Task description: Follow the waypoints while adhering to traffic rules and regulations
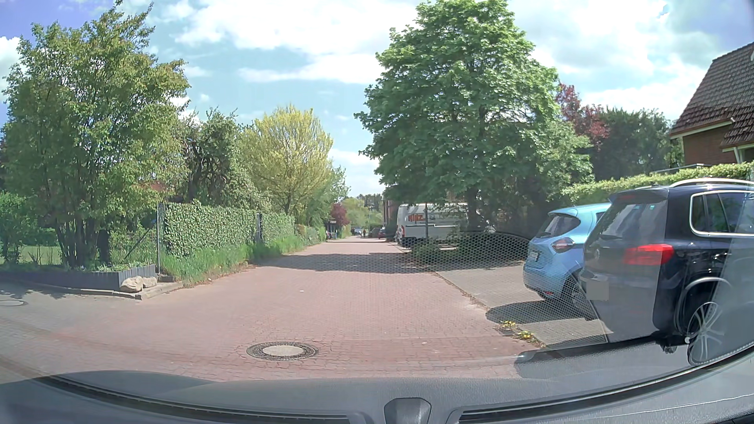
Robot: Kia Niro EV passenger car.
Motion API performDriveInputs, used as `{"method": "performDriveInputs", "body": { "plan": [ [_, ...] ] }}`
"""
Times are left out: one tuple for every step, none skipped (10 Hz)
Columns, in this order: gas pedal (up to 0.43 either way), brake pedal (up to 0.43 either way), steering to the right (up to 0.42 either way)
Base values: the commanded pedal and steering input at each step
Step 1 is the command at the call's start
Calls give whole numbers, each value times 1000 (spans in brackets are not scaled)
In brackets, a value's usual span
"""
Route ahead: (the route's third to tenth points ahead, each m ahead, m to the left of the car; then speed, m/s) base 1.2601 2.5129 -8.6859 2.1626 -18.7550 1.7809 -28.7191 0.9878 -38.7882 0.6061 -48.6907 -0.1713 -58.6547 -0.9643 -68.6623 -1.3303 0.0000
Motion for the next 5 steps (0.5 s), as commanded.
{"method": "performDriveInputs", "body": {
  "plan": [
    [0,274,-14],
    [0,274,-14],
    [0,274,-14],
    [0,274,-14],
    [0,274,-14]
  ]
}}
